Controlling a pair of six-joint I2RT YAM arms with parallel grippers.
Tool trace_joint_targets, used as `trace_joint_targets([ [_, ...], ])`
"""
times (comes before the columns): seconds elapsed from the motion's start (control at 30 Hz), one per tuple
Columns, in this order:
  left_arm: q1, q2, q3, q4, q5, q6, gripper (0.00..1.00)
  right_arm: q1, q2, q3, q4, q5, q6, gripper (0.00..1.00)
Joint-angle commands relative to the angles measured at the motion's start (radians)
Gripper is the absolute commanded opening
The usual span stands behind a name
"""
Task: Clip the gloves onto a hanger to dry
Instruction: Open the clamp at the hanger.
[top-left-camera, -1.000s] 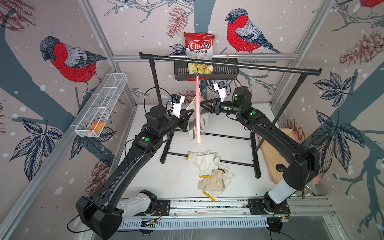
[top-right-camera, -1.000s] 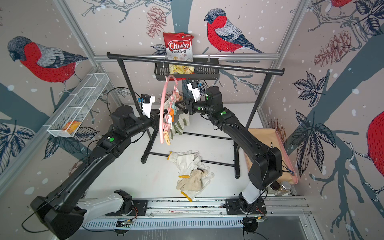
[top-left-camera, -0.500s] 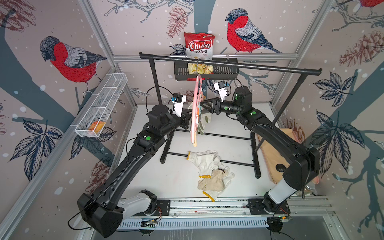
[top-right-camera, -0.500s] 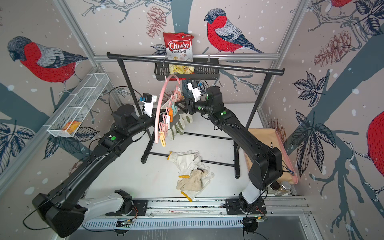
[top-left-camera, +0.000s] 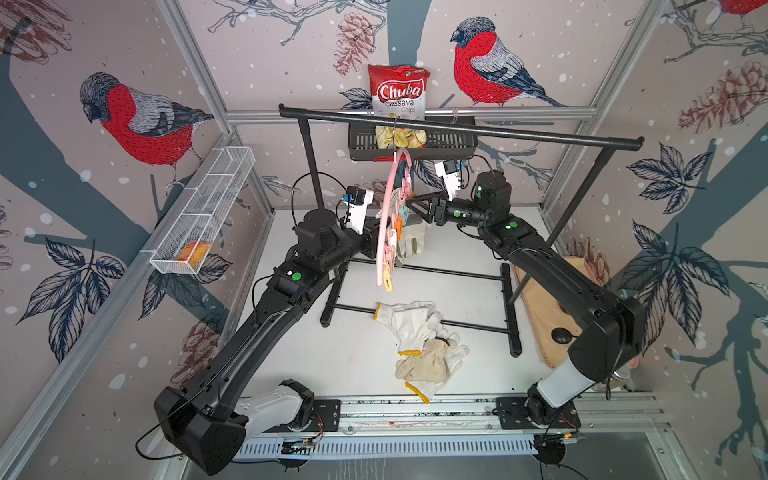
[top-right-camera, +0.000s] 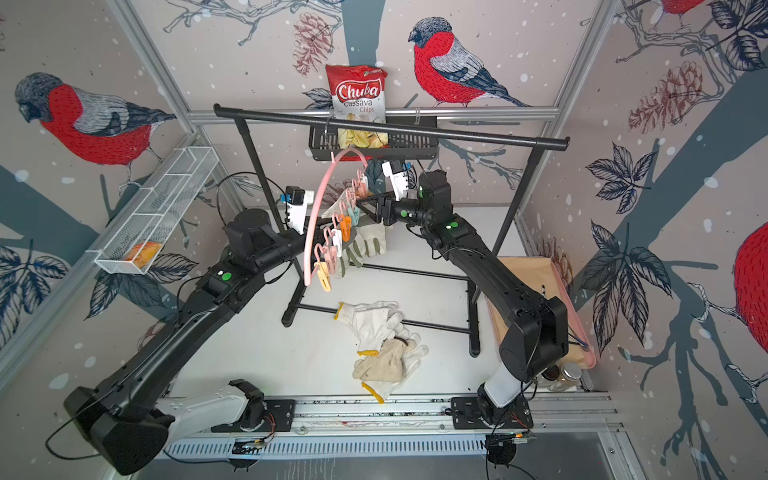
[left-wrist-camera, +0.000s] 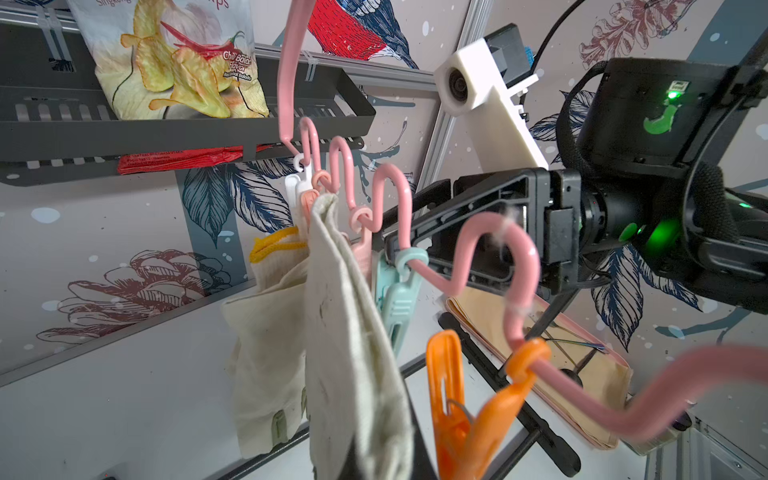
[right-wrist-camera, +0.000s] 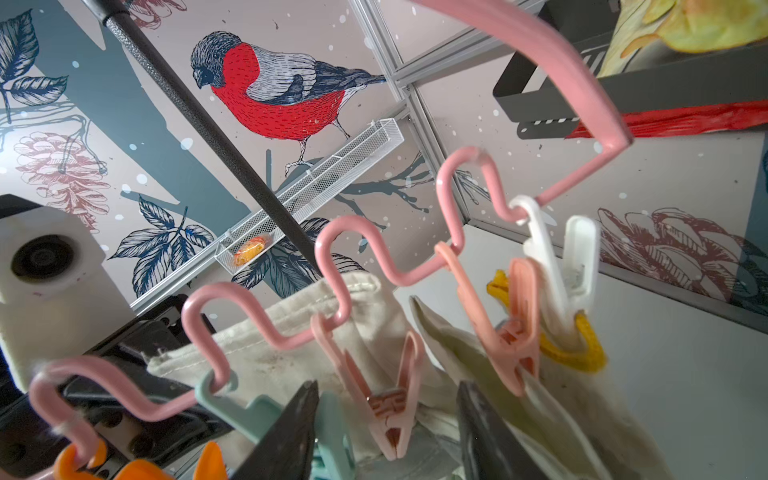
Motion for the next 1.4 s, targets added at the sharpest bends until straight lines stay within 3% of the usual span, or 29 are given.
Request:
trace_joint_targets([
  [0.0, 0.001, -0.003, 0.006, 0.047, 0.001, 0.005, 0.00, -0.012, -0.026, -0.026, 0.067, 0.034, 0.014, 0.55],
  [0.53, -0.007, -0.001, 0.002, 0.047, -0.003, 0.006, 0.00, -0.032, -0.068, -0.088, 0.163, -0.049, 0.081, 0.56],
  [1.1, -0.009, -0.006, 0.002, 0.041, -0.009, 0.010, 0.00, 0.000, 0.014, 0.042, -0.049, -0.004, -0.020, 0.52],
  [1.37, -0.008, -0.007, 0.007, 0.035, -0.011, 0.015, 0.00, 0.020, 0.026, 0.043, -0.026, -0.038, -0.025, 0.54],
])
